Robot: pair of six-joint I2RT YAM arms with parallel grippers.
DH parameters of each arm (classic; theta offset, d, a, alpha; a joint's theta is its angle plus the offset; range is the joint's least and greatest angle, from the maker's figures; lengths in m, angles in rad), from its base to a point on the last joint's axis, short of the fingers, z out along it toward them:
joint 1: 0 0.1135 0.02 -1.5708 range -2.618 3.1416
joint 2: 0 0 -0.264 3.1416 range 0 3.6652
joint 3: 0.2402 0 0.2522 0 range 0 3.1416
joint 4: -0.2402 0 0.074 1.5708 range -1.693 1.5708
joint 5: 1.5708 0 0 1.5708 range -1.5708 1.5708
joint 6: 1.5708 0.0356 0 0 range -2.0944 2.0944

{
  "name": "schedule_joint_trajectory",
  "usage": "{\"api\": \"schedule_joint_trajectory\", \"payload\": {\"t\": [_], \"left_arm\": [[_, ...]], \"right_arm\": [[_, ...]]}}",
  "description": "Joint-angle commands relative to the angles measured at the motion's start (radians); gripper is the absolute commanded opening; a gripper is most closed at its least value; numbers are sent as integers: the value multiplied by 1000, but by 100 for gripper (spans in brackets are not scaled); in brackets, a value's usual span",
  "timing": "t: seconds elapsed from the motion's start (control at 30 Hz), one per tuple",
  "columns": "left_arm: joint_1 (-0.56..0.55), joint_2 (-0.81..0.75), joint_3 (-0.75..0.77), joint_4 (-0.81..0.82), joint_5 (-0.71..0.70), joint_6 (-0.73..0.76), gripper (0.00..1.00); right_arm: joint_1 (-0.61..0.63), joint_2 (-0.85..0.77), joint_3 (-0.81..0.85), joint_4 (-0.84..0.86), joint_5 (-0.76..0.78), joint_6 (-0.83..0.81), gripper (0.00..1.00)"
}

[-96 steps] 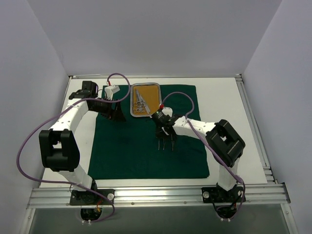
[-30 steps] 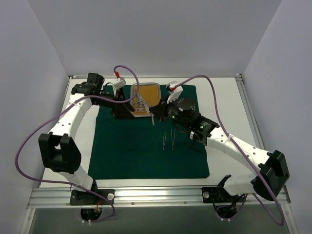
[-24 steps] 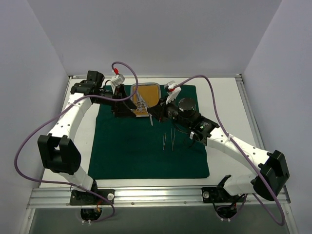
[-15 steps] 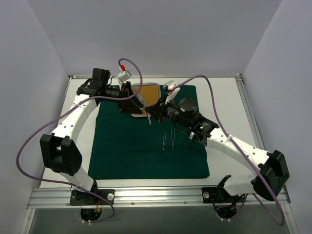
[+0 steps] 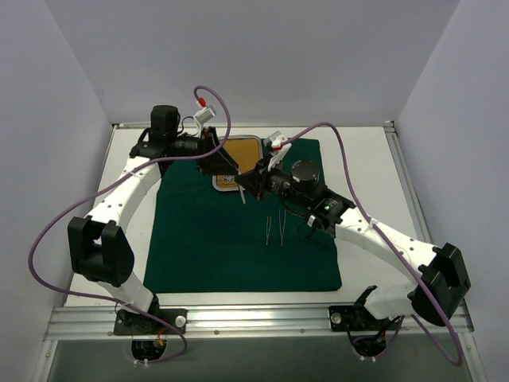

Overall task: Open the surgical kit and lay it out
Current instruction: Adjust the medical item.

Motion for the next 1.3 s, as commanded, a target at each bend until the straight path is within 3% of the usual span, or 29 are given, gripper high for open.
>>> {"api": "schedule_joint_trajectory", "payload": {"t": [0.0,0.13,0.37,0.5,0.53,0.6,0.63,0.67,0.8,0.87,1.03,1.27], "left_arm": [[-11,-36,-9,95,31,-53,54],[-23,-34,-14,94,26,-49,50],[-38,-29,-5,49,38,-14,30],[-38,-28,-5,36,26,-14,3],[-38,-28,-5,34,14,-19,2],[-38,-25,-8,34,-3,-28,2],[-37,-25,-8,36,-44,-34,2],[-37,-19,-9,39,-78,-61,2],[-35,9,15,-45,-303,-79,2],[-37,17,20,-75,-385,-83,2],[-43,14,15,-86,-425,-92,2],[-46,26,11,-95,-426,-103,2]], "right_arm": [[4,-17,5,64,-16,-6,0],[3,-12,9,64,-17,0,0],[-8,-6,11,72,-2,19,0],[-14,-2,20,48,38,26,0],[-14,4,23,26,53,28,0],[-14,11,34,-9,122,34,11],[-14,18,51,-53,153,37,17],[-10,21,60,-81,184,43,31],[61,46,121,-216,381,42,47],[98,80,158,-282,490,45,48],[168,162,226,-376,616,74,46],[202,230,288,-379,690,51,34]]}}
